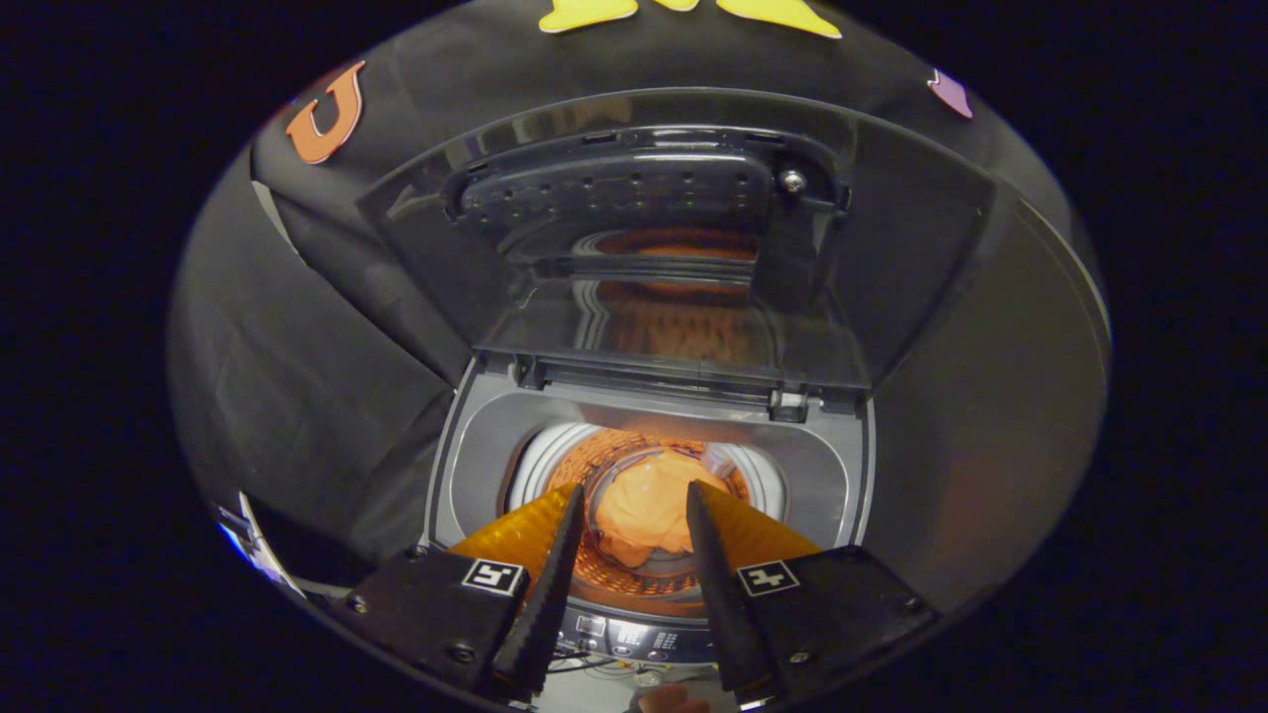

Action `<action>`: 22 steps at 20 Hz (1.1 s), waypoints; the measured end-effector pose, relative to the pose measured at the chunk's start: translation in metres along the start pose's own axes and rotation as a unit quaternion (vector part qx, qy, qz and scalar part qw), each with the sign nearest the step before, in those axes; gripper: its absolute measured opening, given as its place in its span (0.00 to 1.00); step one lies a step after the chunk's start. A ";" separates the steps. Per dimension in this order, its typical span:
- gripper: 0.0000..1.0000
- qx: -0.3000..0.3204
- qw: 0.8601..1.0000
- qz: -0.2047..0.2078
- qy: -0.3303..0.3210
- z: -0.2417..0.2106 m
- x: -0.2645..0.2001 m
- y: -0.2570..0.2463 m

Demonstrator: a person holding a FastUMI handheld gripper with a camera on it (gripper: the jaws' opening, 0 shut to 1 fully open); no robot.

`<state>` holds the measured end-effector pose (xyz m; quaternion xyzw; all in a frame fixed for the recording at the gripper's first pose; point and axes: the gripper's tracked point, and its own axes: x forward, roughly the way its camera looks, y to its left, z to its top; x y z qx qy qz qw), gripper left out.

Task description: Put the clothes into the washing machine and then close the washing machine lid.

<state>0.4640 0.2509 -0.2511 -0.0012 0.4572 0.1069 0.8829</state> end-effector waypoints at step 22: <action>0.65 -0.050 0.975 0.077 -0.201 0.189 -0.191 0.085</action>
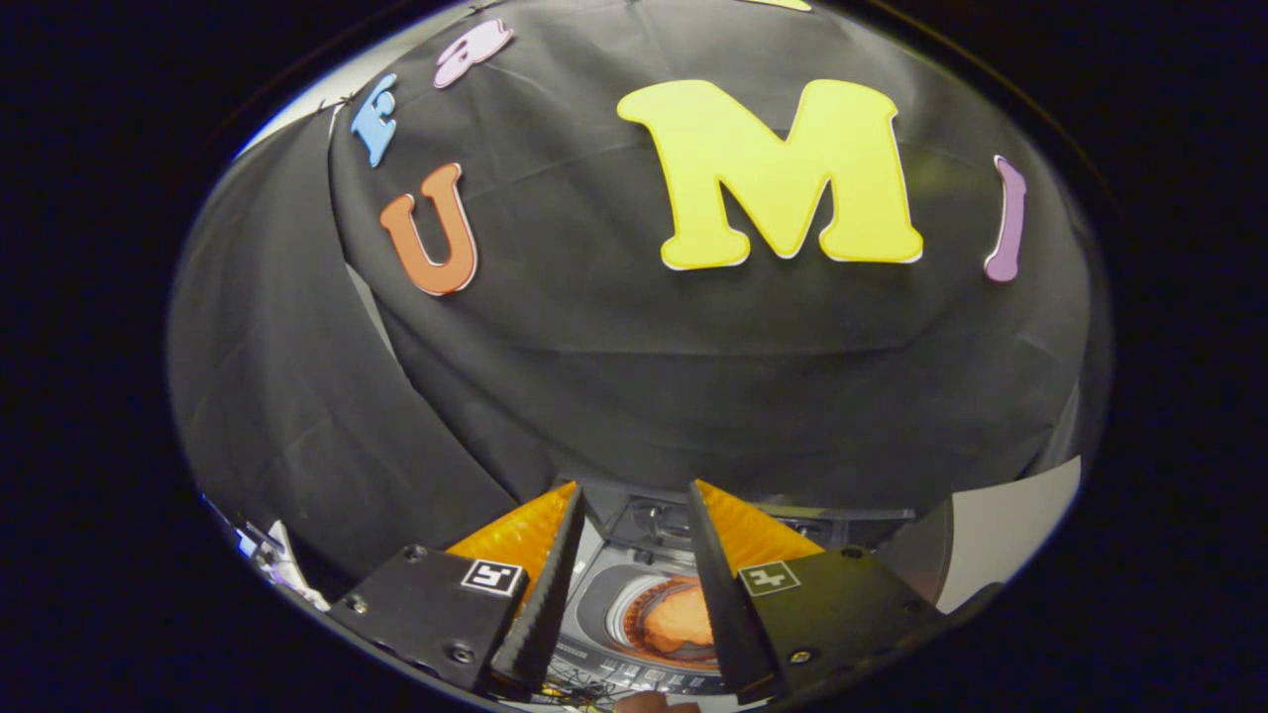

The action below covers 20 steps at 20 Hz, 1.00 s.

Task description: Put the clothes into the washing machine and then close the washing machine lid.

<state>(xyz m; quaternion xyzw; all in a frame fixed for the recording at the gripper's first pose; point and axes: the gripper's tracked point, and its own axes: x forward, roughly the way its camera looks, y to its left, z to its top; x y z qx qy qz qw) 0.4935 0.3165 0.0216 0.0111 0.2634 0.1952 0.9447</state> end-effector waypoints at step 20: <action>0.66 0.078 0.986 -0.123 0.081 -0.034 0.146 -0.103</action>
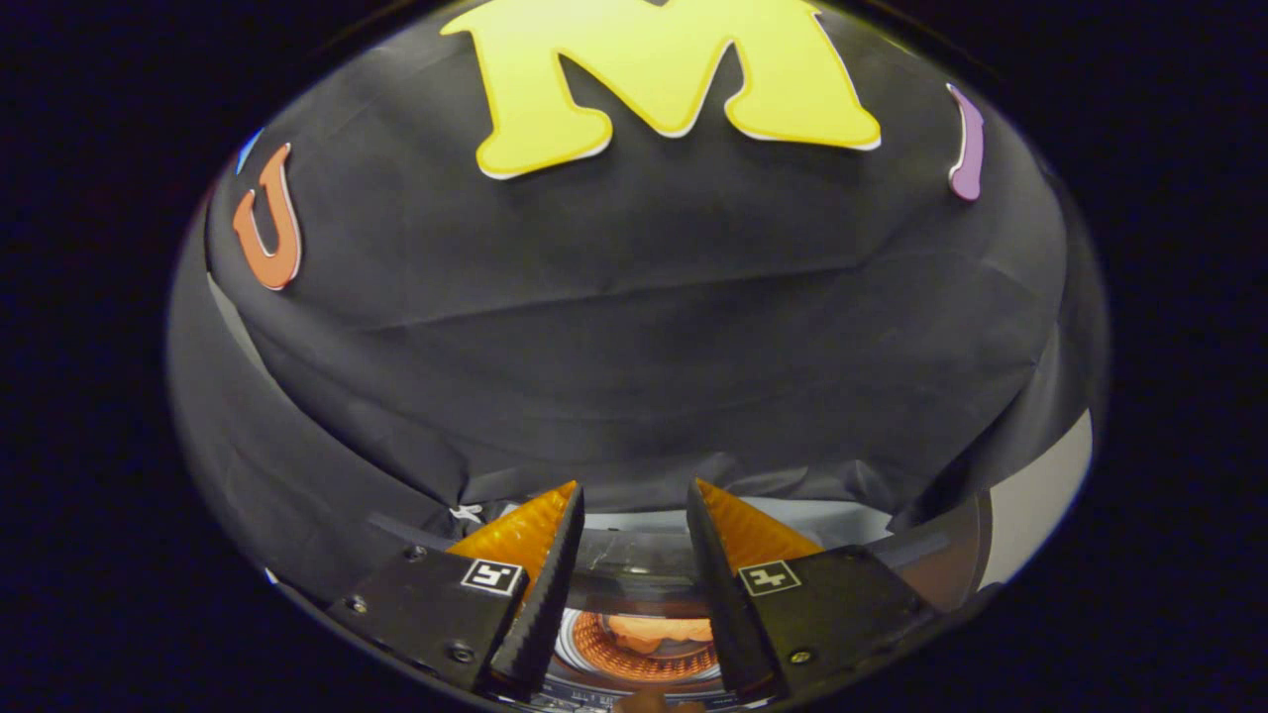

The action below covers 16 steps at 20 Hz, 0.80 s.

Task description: Put the clothes into the washing machine and then close the washing machine lid.

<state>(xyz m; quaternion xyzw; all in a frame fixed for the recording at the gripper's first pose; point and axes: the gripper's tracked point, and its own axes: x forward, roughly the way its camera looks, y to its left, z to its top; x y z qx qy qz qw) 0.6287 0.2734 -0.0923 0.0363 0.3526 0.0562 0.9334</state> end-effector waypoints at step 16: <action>0.67 -0.016 0.998 -0.004 0.067 -0.021 0.040 -0.003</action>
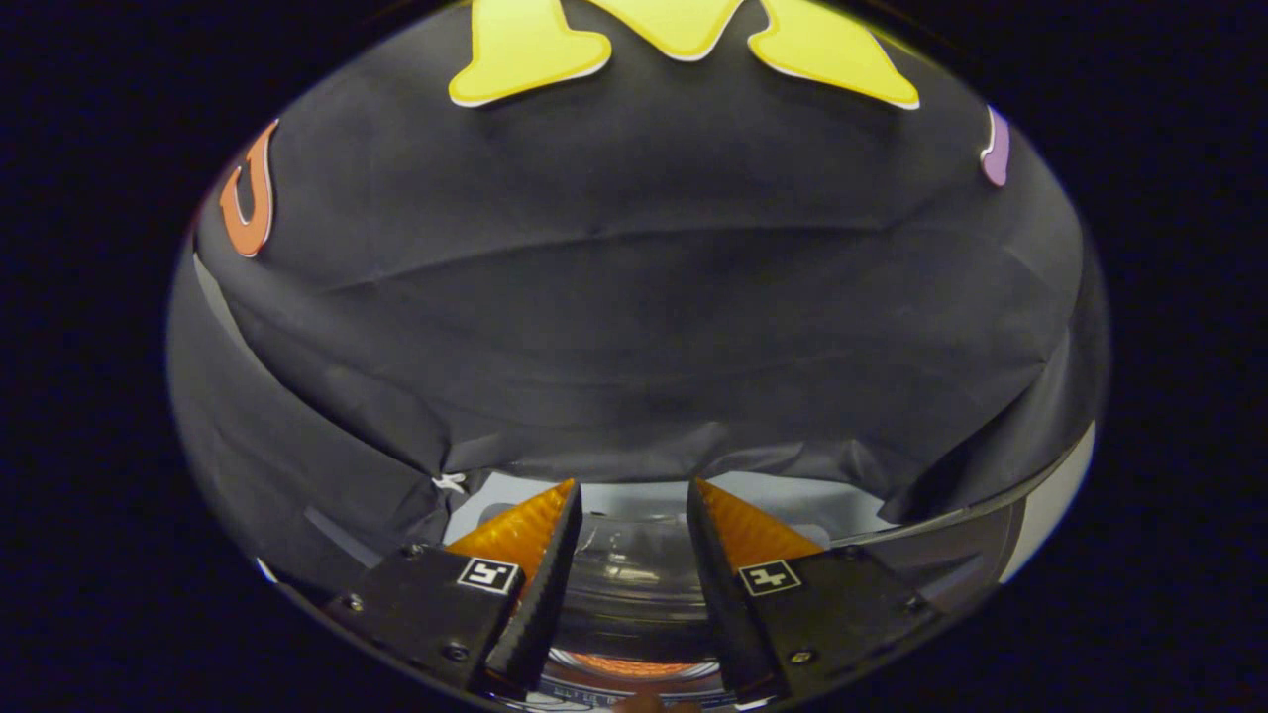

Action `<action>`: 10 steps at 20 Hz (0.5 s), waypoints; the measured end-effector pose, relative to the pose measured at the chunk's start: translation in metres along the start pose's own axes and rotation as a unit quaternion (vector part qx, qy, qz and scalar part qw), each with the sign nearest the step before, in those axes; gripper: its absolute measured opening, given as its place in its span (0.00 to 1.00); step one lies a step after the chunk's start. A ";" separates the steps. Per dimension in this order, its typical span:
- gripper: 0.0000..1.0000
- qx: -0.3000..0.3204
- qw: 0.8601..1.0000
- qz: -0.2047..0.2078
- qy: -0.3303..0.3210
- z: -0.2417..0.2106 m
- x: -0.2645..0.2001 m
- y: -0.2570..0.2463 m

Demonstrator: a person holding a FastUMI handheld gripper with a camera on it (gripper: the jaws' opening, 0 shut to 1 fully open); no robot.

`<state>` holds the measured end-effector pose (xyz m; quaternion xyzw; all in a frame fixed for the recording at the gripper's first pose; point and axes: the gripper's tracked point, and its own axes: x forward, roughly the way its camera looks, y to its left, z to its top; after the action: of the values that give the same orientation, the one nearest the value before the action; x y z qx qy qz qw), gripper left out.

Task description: Put the clothes into the washing machine and then close the washing machine lid.

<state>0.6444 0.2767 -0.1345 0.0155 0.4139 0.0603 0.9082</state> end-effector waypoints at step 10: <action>0.70 -0.011 1.000 -0.013 -0.004 -0.004 -0.006 -0.004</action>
<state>0.6379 0.2722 -0.1329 0.0005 0.4098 0.0529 0.9106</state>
